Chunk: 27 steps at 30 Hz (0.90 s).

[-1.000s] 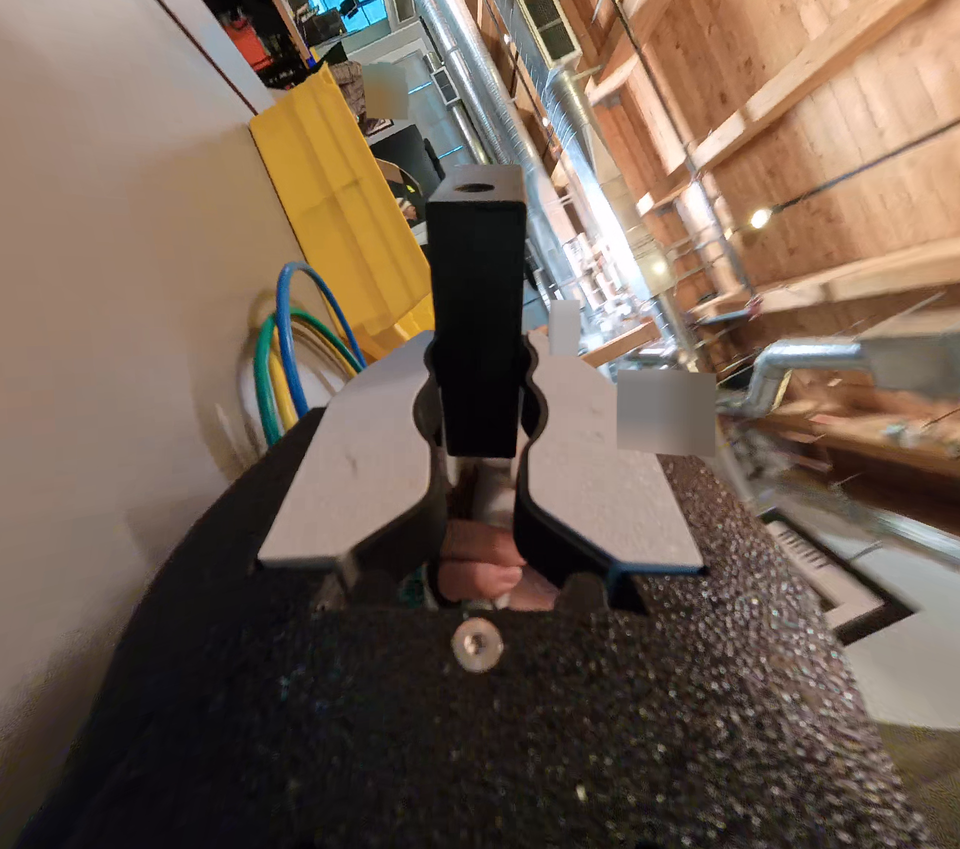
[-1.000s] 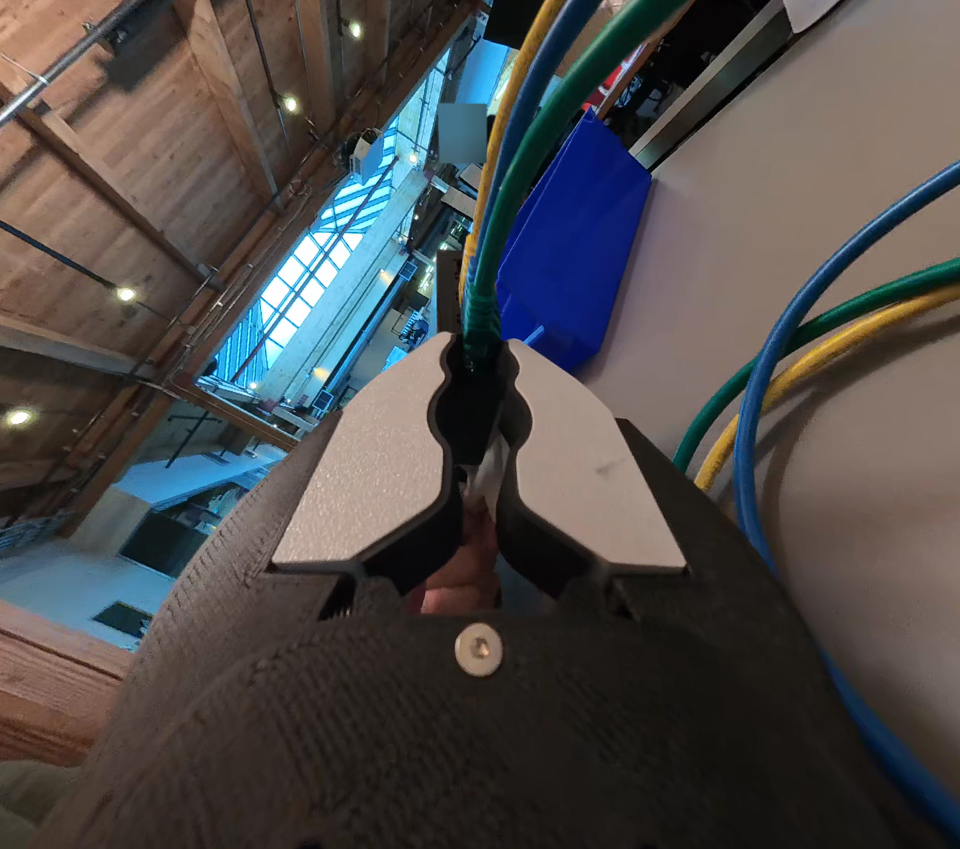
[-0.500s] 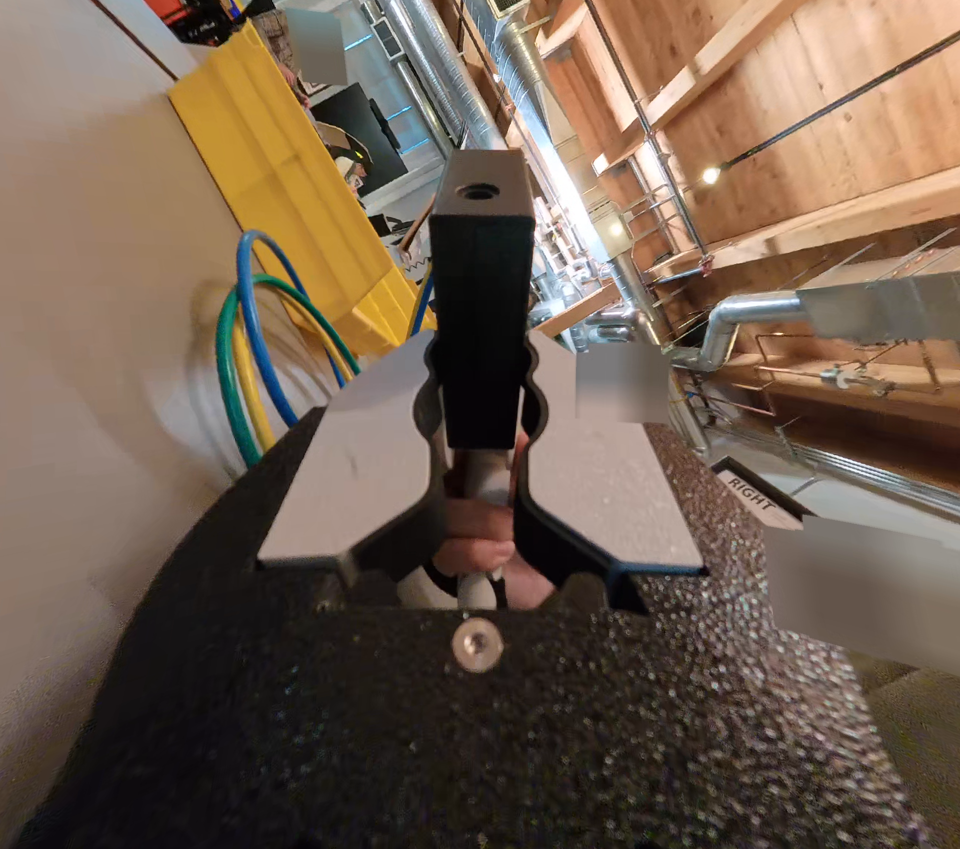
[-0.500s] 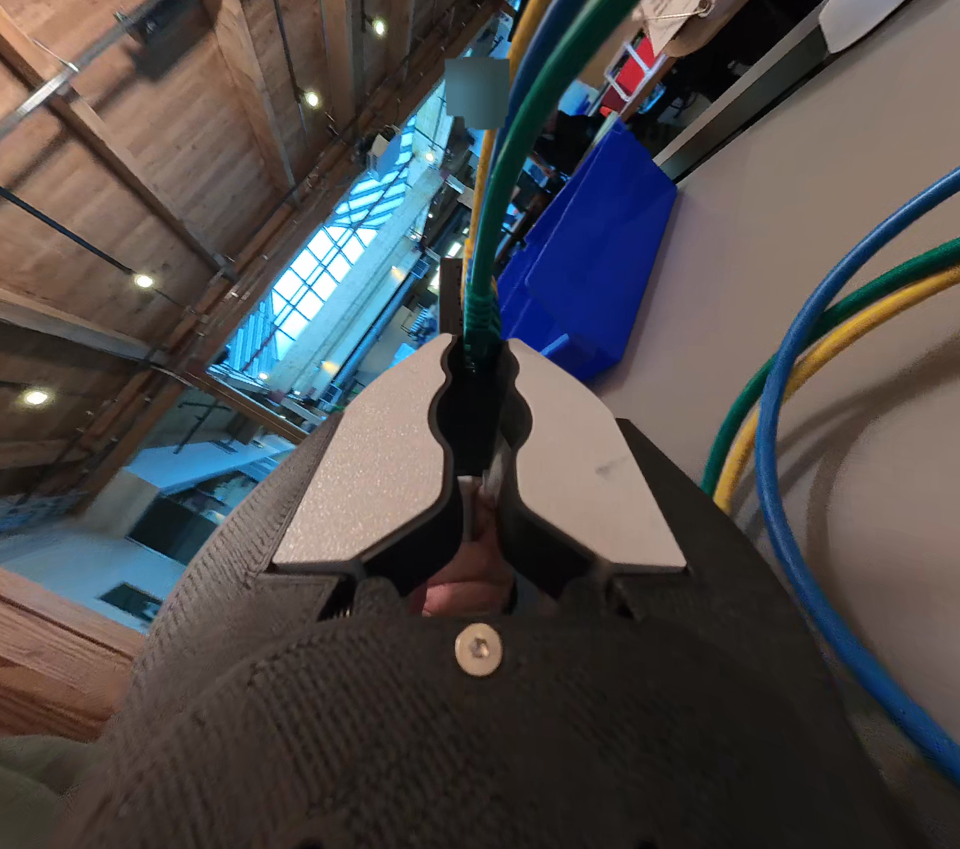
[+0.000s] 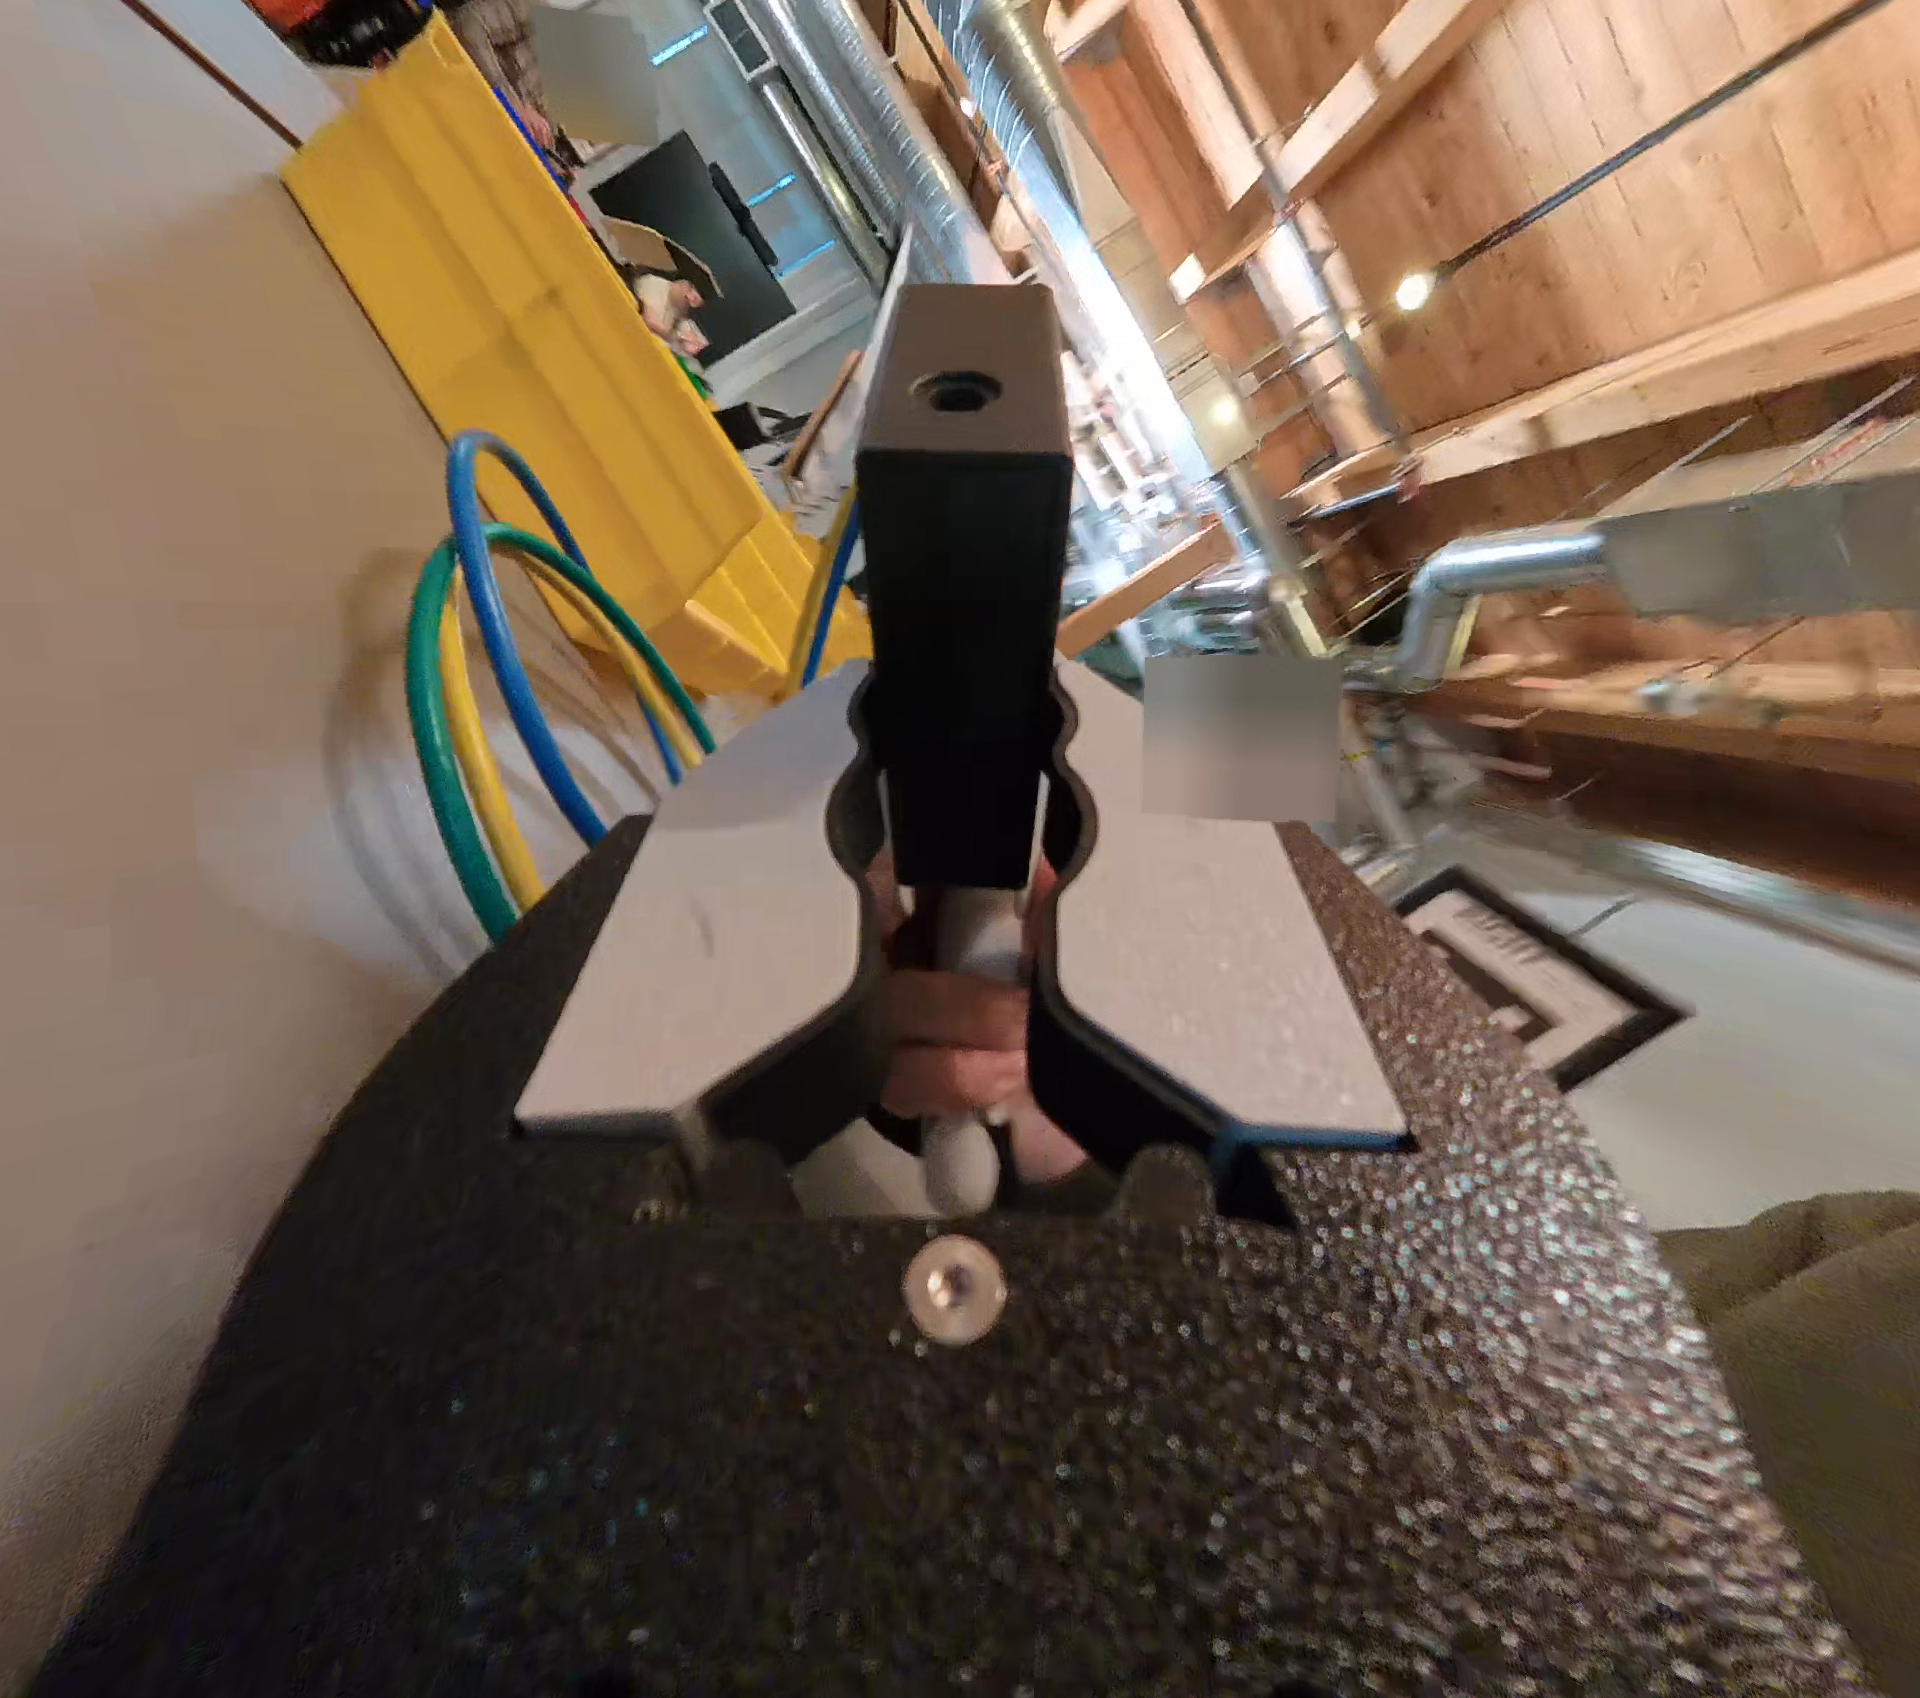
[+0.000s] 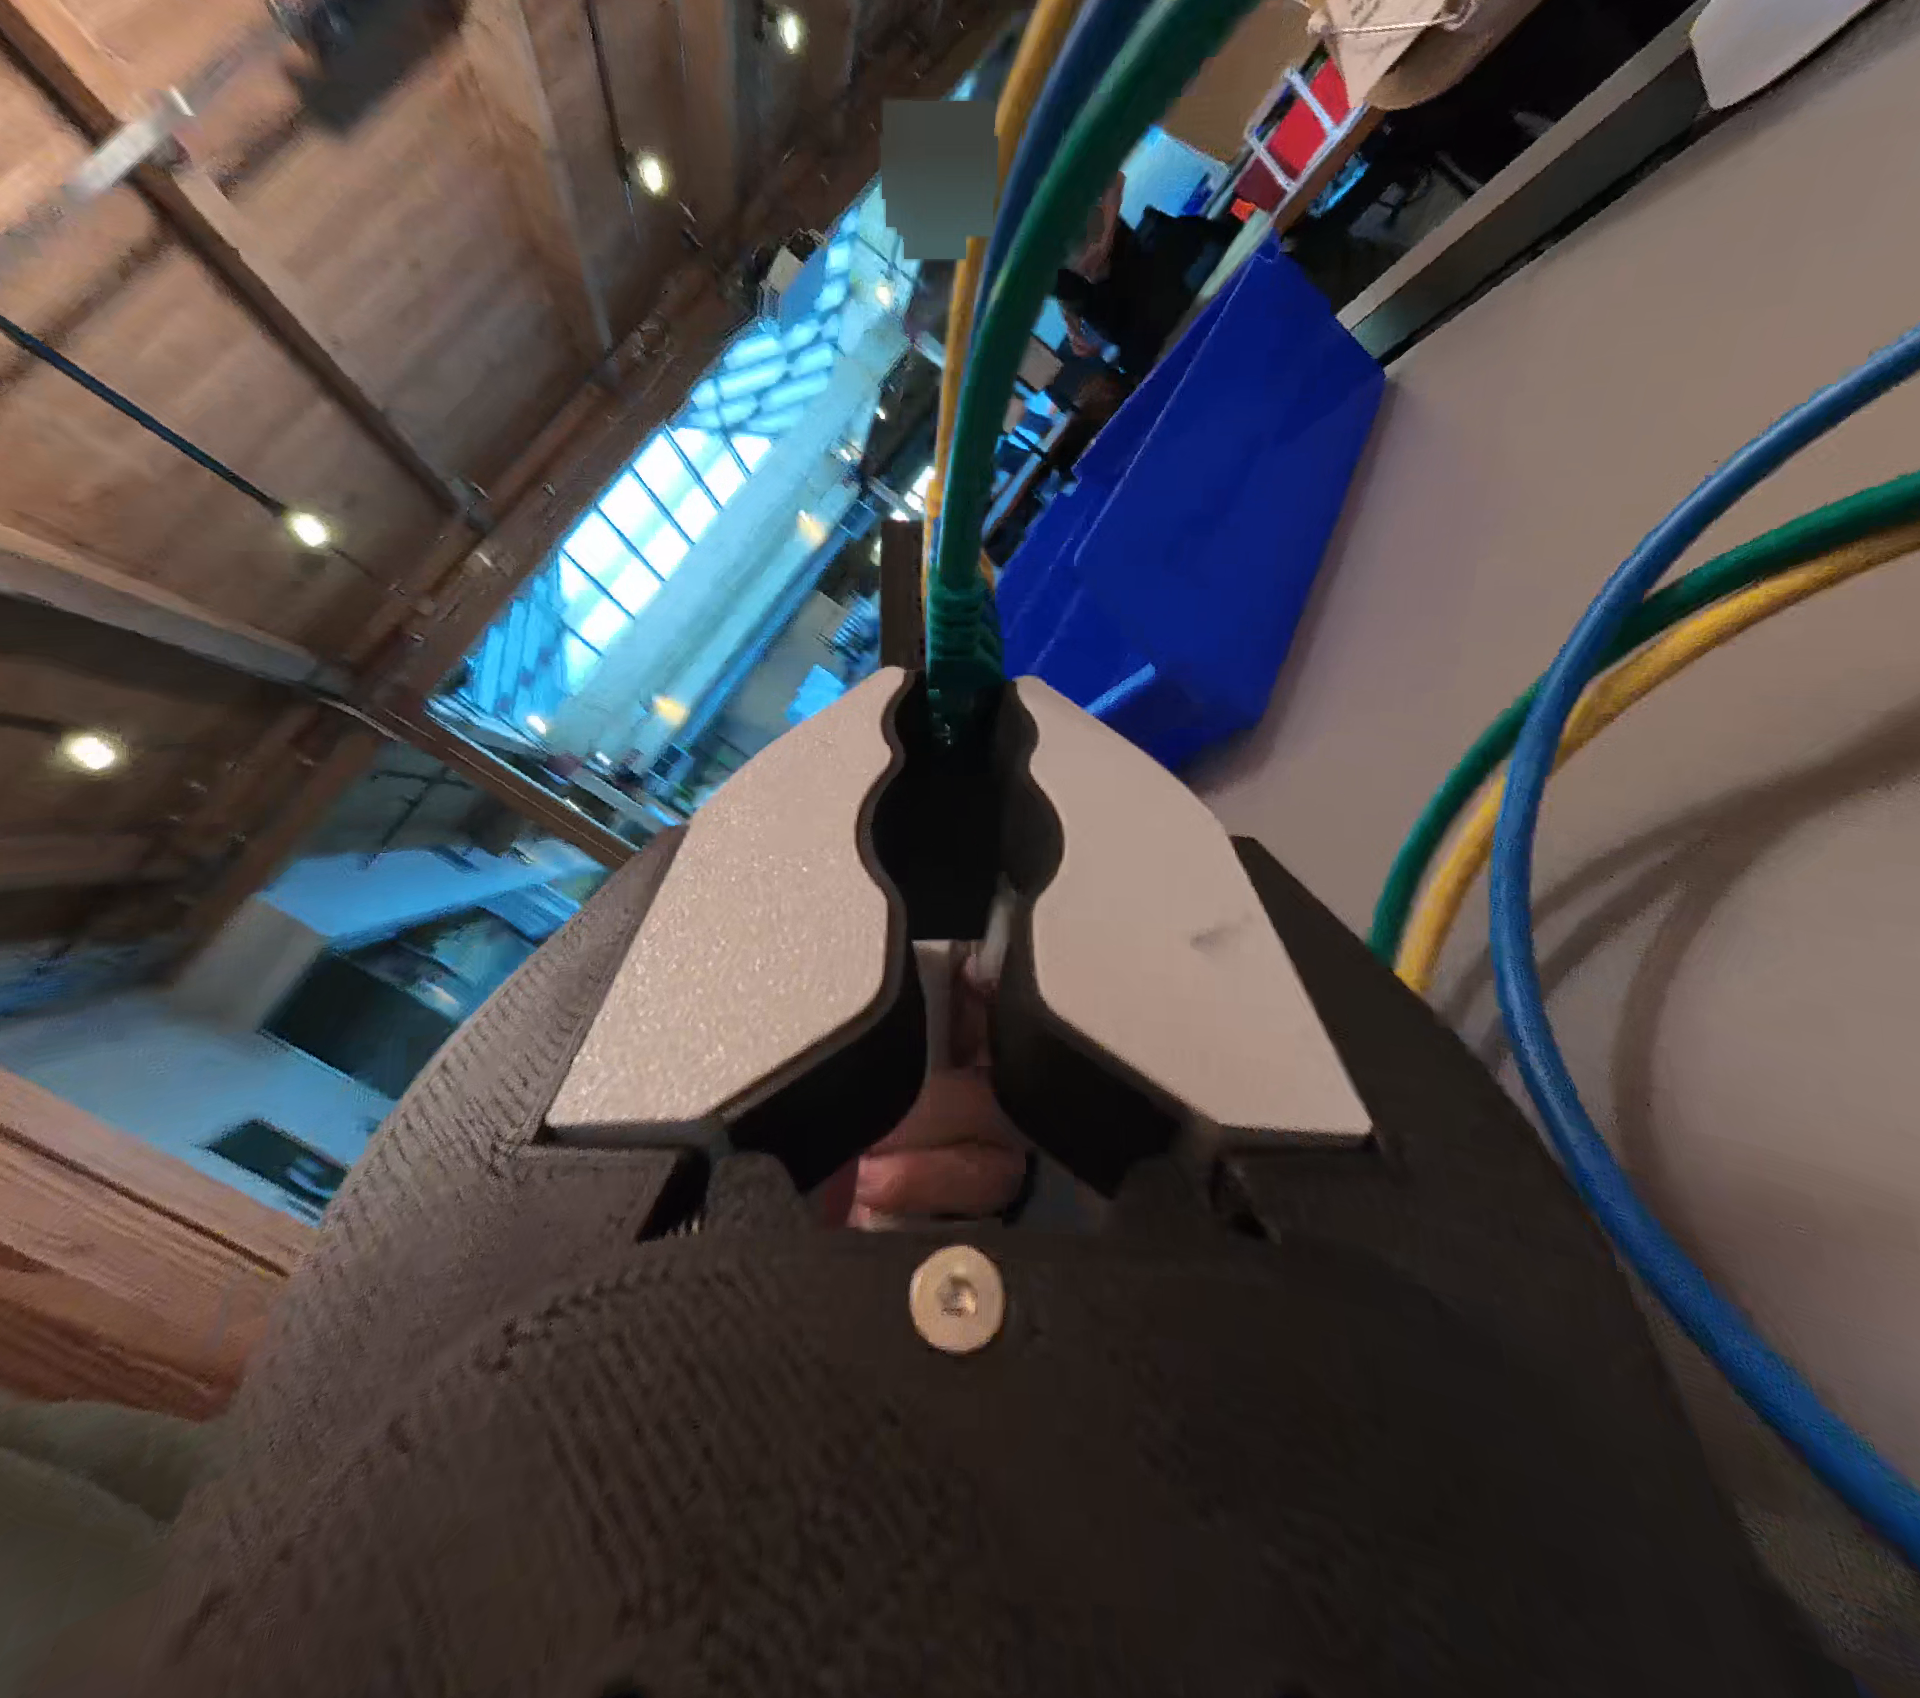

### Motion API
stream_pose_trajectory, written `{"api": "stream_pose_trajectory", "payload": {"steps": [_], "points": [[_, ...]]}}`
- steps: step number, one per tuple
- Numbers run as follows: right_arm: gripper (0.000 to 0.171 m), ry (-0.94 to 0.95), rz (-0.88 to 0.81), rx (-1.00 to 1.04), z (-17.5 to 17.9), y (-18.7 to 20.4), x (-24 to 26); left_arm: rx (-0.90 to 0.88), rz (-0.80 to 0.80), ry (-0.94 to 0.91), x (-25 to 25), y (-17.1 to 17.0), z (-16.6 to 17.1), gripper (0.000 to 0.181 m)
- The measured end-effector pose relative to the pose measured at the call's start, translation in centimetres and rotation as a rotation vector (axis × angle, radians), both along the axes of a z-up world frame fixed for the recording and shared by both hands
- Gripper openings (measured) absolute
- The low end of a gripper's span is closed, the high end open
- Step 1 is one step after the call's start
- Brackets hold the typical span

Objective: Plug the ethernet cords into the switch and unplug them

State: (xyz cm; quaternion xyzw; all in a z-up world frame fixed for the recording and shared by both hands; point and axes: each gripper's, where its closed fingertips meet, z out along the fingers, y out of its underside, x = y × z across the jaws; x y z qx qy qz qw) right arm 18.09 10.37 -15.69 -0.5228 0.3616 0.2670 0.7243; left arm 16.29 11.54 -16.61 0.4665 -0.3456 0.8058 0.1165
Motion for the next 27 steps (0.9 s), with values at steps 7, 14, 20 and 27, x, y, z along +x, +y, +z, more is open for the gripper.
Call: {"api": "stream_pose_trajectory", "payload": {"steps": [7,14,20,27], "points": [[0.014,-0.130,0.009,-0.072,0.5,-0.5,-0.5,-0.013,-0.048,-0.013,-0.4,-0.3,0.4,0.027],[0.014,-0.083,-0.026,-0.033,0.2,-0.9,-0.7,-0.019,-0.025,-0.027,-0.4,-0.5,0.6,0.026],[0.014,-0.056,-0.005,-0.008,-0.2,-0.9,-0.6,-0.012,-0.025,-0.034,-0.3,-0.7,0.0,0.027],[0.014,-0.106,-0.028,-0.045,0.0,-0.7,-0.7,-0.047,0.045,-0.061,-0.1,-0.4,0.4,0.027]]}}
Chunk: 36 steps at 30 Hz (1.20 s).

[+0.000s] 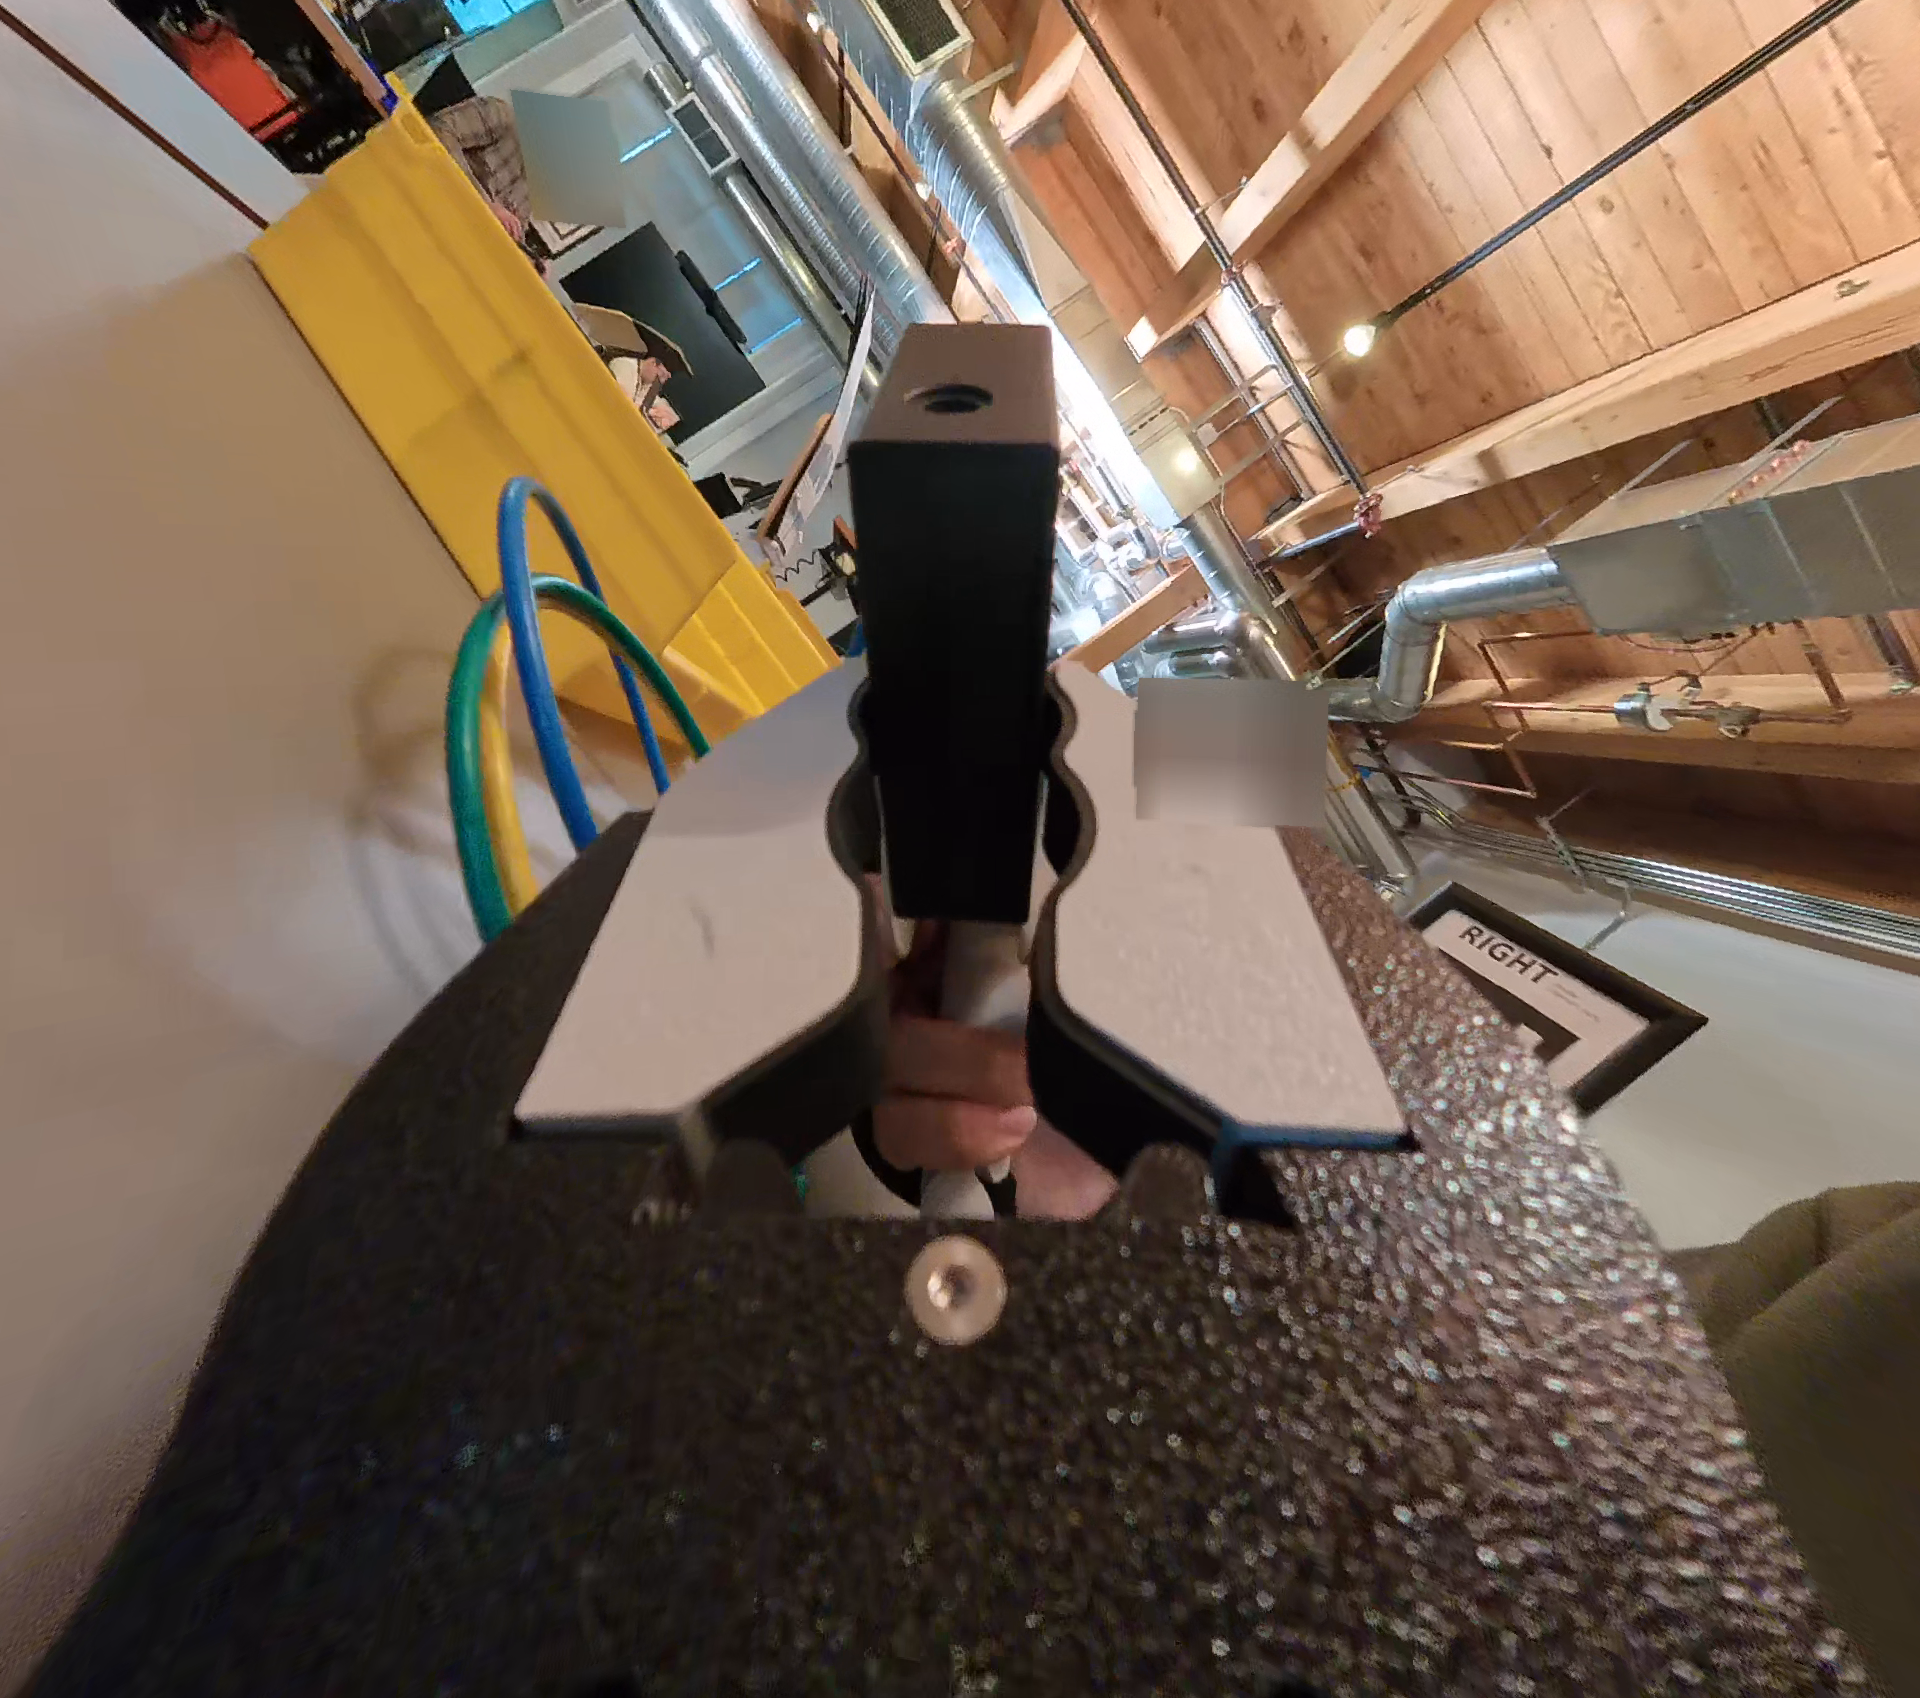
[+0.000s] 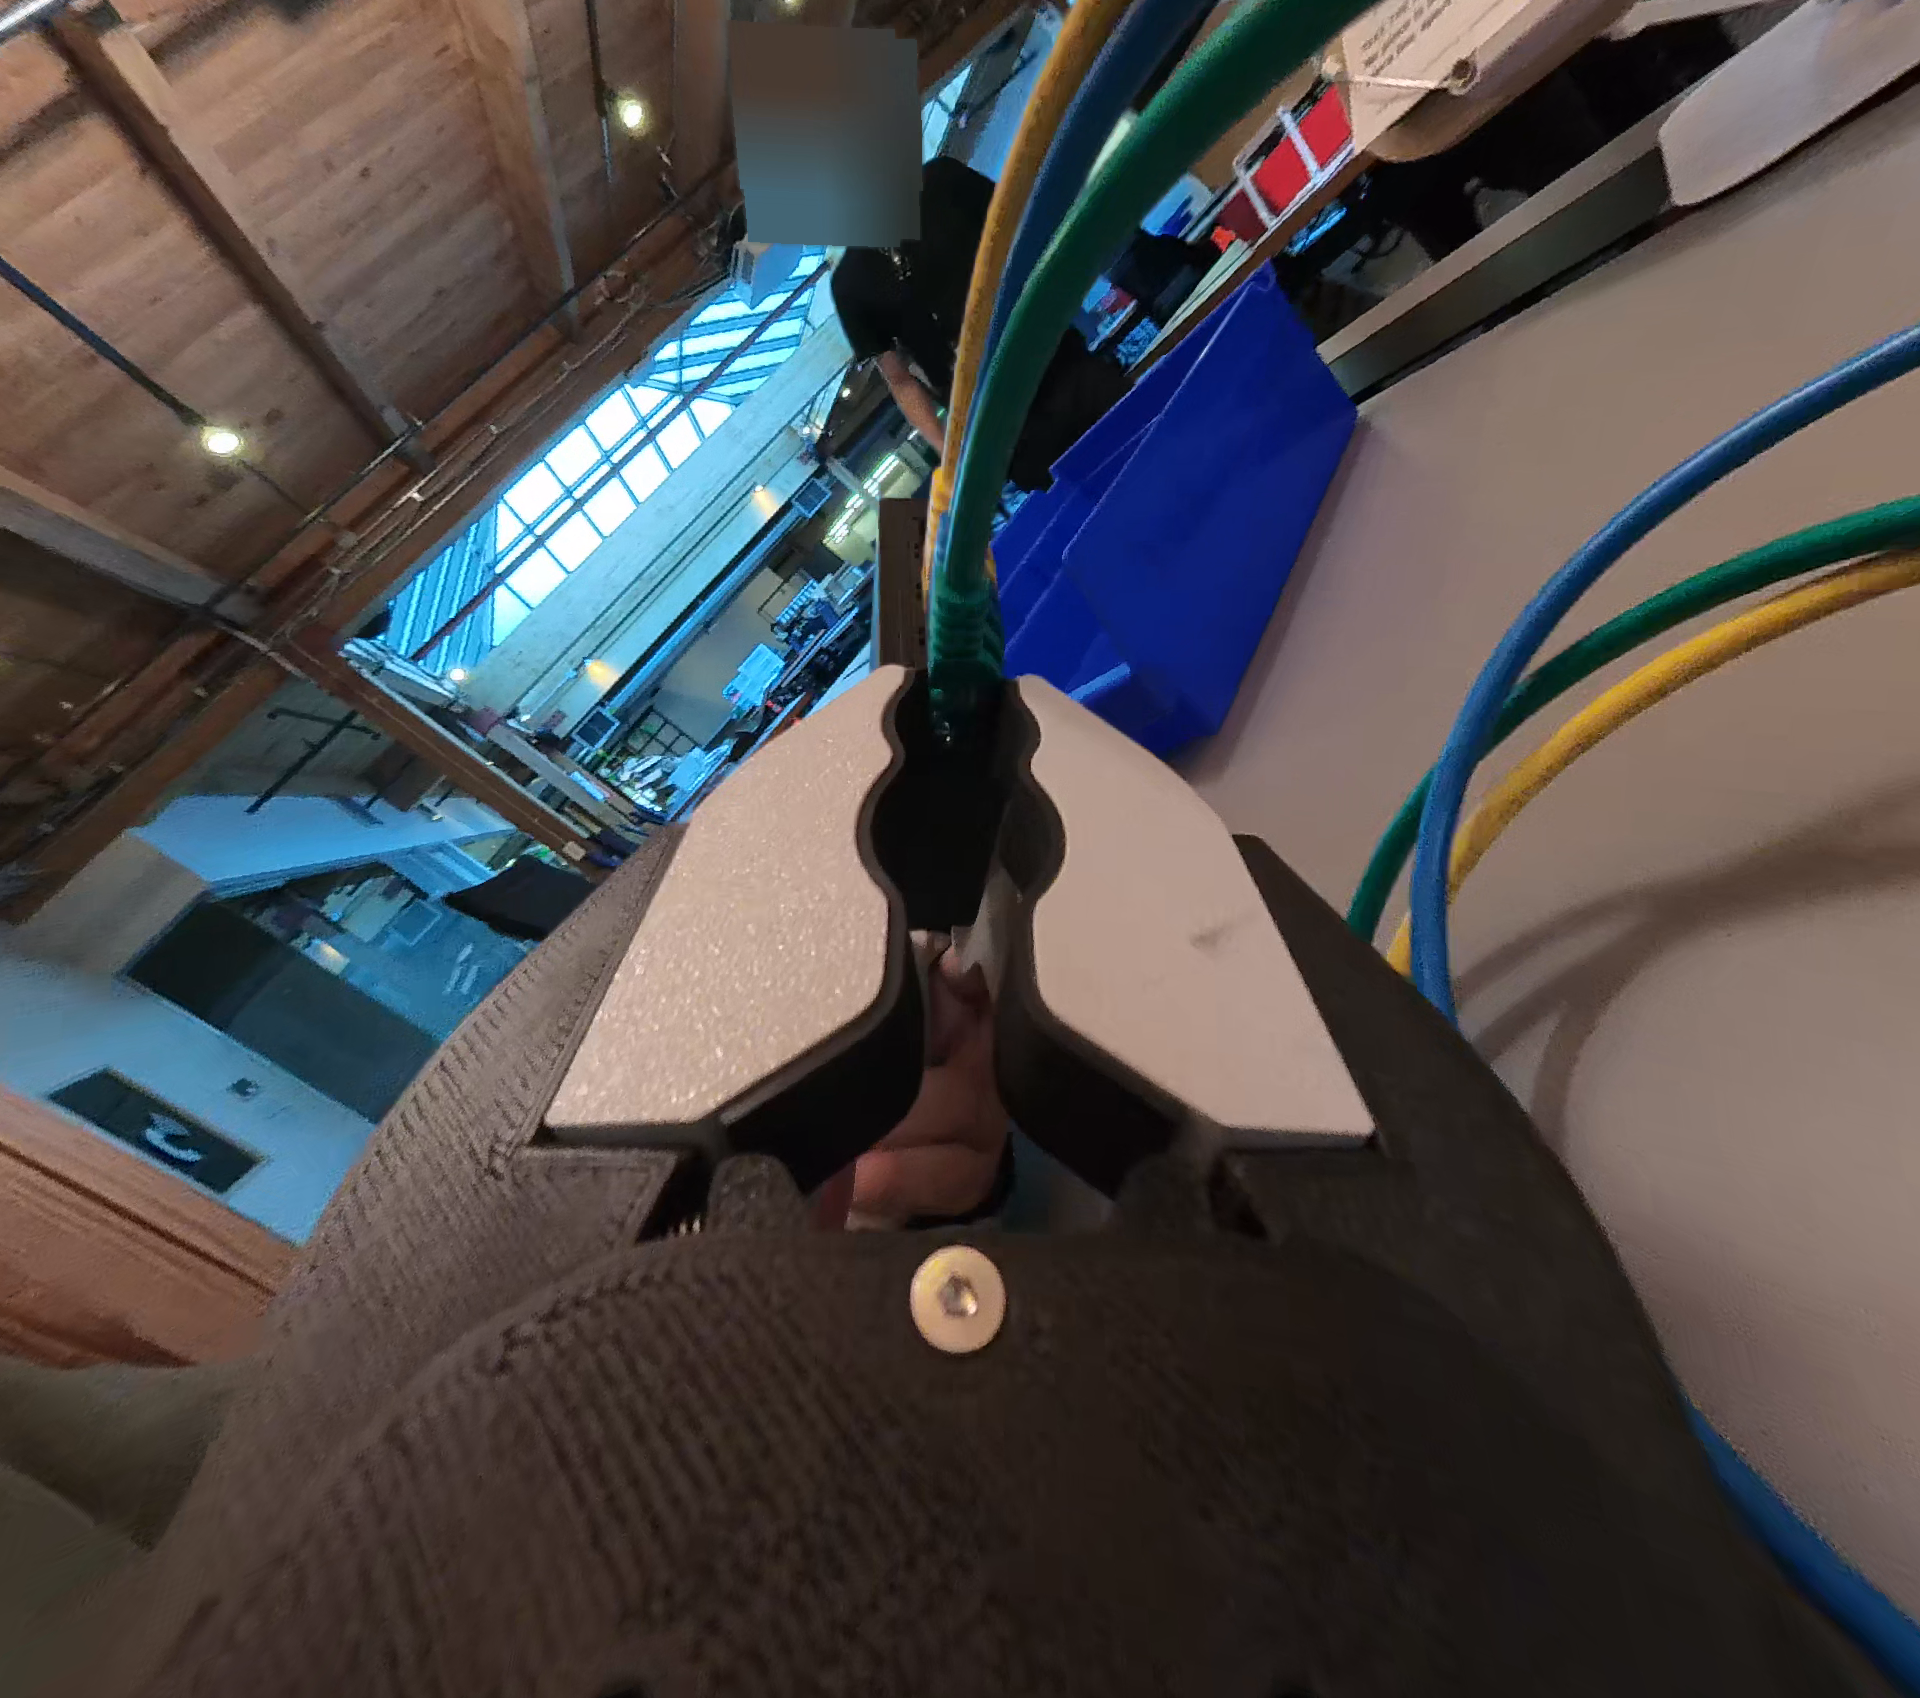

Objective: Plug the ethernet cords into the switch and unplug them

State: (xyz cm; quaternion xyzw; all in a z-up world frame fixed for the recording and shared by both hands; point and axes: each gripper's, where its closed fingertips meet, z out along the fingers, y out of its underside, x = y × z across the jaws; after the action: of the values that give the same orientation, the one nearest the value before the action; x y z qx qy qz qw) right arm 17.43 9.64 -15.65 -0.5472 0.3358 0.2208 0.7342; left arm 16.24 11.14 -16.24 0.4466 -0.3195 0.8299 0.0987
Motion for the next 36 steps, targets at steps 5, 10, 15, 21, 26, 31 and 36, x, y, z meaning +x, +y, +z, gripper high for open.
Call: {"api": "stream_pose_trajectory", "payload": {"steps": [5,10,15,21,26,31,36], "points": [[0.014,-0.045,-0.023,-0.032,0.6,0.0,0.1,-0.083,-0.030,0.021,-0.1,-0.3,0.2,0.027],[0.014,-0.117,0.013,-0.108,0.6,0.2,0.2,-0.103,-0.072,0.023,-0.2,-0.4,0.0,0.027],[0.014,-0.107,0.093,-0.019,1.8,0.5,-0.9,0.036,-0.034,-0.098,-1.0,0.1,1.2,0.027],[0.014,0.016,-0.009,0.236,2.3,-0.5,-1.4,-0.040,0.007,-0.132,-1.2,0.0,2.6,0.027],[0.014,0.017,-0.013,0.196,1.6,-0.3,-1.5,-0.082,0.028,-0.100,-0.9,0.4,2.2,0.027],[0.014,0.028,-0.041,0.194,1.4,-0.1,-1.5,-0.098,0.053,-0.089,-0.7,0.8,2.3,0.027],[0.014,0.001,-0.068,0.128,0.9,-0.5,-1.1,-0.009,0.021,-0.071,-0.6,0.2,1.7,0.027]]}}
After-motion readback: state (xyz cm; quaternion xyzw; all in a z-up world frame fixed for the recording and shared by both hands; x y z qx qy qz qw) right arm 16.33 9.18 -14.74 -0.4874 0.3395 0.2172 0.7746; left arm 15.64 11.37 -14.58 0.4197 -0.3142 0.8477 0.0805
